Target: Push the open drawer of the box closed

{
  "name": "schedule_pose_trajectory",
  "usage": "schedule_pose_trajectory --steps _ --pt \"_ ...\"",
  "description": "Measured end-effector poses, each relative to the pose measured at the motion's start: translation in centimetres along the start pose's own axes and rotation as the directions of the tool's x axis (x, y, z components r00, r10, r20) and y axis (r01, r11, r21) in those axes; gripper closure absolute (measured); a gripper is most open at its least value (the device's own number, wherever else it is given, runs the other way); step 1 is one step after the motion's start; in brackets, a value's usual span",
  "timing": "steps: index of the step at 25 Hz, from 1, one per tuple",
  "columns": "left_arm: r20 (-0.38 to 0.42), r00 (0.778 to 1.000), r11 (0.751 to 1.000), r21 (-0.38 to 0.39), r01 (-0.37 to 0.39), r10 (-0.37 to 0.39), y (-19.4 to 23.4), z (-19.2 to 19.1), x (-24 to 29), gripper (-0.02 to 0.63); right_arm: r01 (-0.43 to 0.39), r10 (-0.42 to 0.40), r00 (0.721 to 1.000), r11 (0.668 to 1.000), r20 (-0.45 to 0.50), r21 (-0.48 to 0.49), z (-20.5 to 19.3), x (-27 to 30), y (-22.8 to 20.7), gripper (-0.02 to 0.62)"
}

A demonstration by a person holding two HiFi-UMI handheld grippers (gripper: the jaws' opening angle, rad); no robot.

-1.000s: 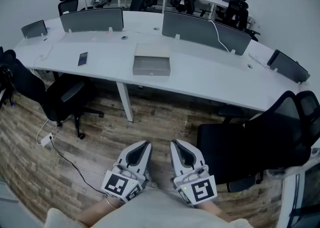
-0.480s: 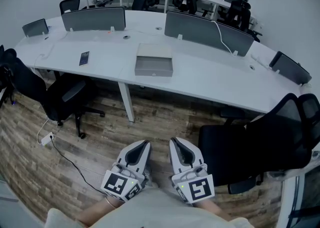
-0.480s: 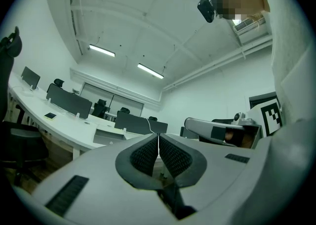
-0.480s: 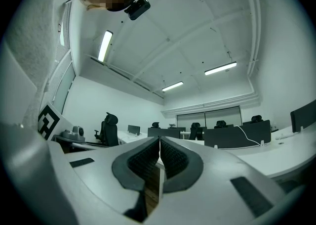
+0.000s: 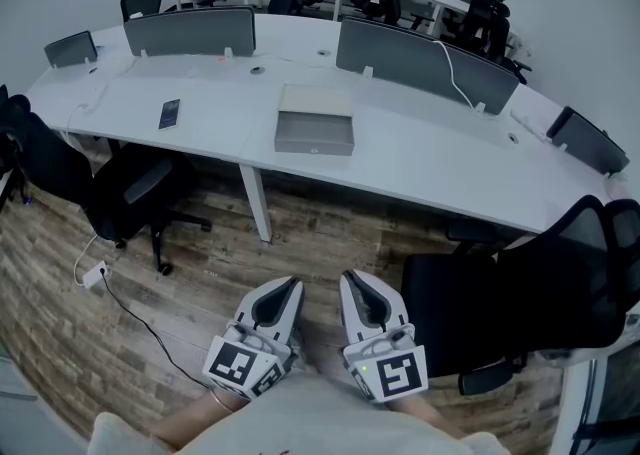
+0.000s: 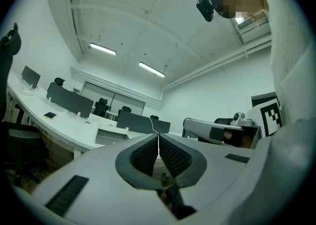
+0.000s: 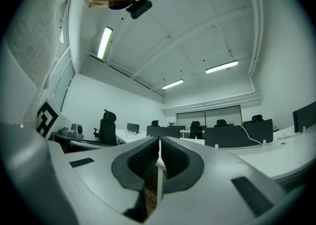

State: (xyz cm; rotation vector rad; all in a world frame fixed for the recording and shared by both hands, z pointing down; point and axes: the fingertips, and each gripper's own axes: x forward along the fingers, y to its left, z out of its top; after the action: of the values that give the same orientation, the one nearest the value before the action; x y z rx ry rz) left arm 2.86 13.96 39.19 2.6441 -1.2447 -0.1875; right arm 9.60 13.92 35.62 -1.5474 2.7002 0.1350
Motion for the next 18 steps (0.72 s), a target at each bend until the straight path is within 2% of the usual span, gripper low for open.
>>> schedule_pose_trajectory --steps 13,18 --pt "0.006 1.0 1.0 -0.009 0.002 -0.002 4.9 0.9 5.6 0.588 0.023 -0.023 0.998 1.0 -0.052 0.001 -2.1 6.9 -3.7 0.574" --pt "0.003 1.0 0.999 -0.032 0.002 -0.002 7.0 1.5 8.5 0.588 0.003 -0.003 0.997 1.0 -0.079 0.004 -3.0 10.3 -5.1 0.574"
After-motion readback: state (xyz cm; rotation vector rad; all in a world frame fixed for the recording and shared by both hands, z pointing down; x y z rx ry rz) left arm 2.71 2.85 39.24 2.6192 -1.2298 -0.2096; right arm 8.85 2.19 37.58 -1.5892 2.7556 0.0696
